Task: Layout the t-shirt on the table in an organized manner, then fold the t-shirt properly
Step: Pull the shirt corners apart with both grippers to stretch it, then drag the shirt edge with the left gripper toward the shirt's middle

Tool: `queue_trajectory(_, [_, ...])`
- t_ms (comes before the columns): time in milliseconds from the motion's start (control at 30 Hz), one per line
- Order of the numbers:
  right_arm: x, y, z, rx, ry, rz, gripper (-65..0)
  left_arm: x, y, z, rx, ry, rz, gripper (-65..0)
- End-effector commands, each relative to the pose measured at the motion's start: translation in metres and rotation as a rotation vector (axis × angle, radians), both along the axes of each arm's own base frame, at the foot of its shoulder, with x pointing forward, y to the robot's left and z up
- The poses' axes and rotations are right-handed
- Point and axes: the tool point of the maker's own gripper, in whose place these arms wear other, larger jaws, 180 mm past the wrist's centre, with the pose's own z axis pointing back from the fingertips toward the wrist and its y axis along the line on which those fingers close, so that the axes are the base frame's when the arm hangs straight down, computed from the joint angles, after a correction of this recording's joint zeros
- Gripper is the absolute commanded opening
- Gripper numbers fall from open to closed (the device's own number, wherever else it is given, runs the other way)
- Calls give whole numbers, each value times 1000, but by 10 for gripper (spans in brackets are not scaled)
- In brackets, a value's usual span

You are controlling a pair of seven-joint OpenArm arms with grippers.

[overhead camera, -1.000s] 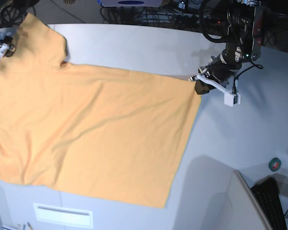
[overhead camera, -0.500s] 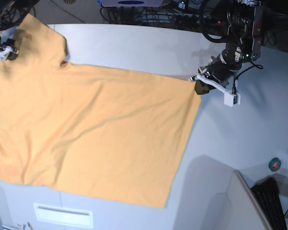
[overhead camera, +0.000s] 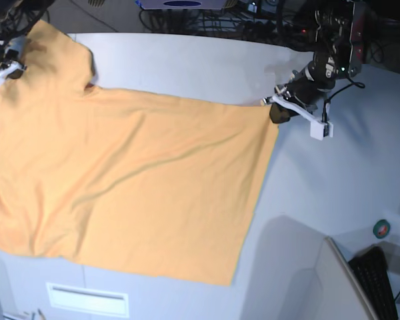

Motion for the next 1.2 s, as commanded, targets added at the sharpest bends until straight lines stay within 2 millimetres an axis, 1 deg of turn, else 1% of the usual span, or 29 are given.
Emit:
queue_trajectory(0, [-17, -16, 8, -54, 56, 12, -650, 5, 0, 11, 1, -39, -5, -650])
queue_trajectory(67, [-23, -23, 18, -94, 68, 27, -650, -3, -2, 11, -1, -34, -10, -650])
queue_trajectory(133, [-22, -27, 28, -130, 60, 42, -650, -12, -5, 12, -3, -25, -16, -650])
queue_trajectory(233, [-23, -33, 37, -166, 54, 53, -650, -23, -7, 16, -4, -23, -23, -650])
queue_trajectory(300, [-25, -34, 38, -172, 55, 55, -650, -30, 5, 19, 12, -32, 16, -650])
queue_trajectory(433, [-27, -33, 37, -171, 62, 60, -650, -42, 19, 17, 32, -30, 57, -650])
queue_trajectory(567, [-27, -33, 37, -171, 63, 61, -650, -61, 16, 18, 35, -4, 43, -650])
queue_trajectory(700, [-33, -34, 37, -176, 77, 67, -650, -74, 9, 27, 30, -2, 21, -650])
queue_trajectory(800, [-26, -39, 47, -208, 55, 77, -650, -74, 3, 39, 25, -25, 7, -650])
queue_trajectory(933, [-9, -44, 64, -261, 10, 99, -650, -63, -6, 54, 14, -75, -13, -650])
queue_trajectory(967, [0, -43, 67, -267, -8, 110, -650, -60, -7, 57, 11, -85, -15, -650])
queue_trajectory(1033, [14, -39, 71, -273, -28, 142, -650, -45, -9, 64, 8, -124, -17, -650])
queue_trajectory(1067, [19, -41, 74, -284, -33, 161, -650, -39, -8, 66, 9, -138, -16, -650])
queue_trajectory(1100, [30, -40, 76, -286, -49, 180, -650, -34, -8, 66, 11, -144, -15, -650])
queue_trajectory(1167, [44, -34, 77, -282, -68, 207, -650, -26, -10, 67, 4, -132, -34, -650])
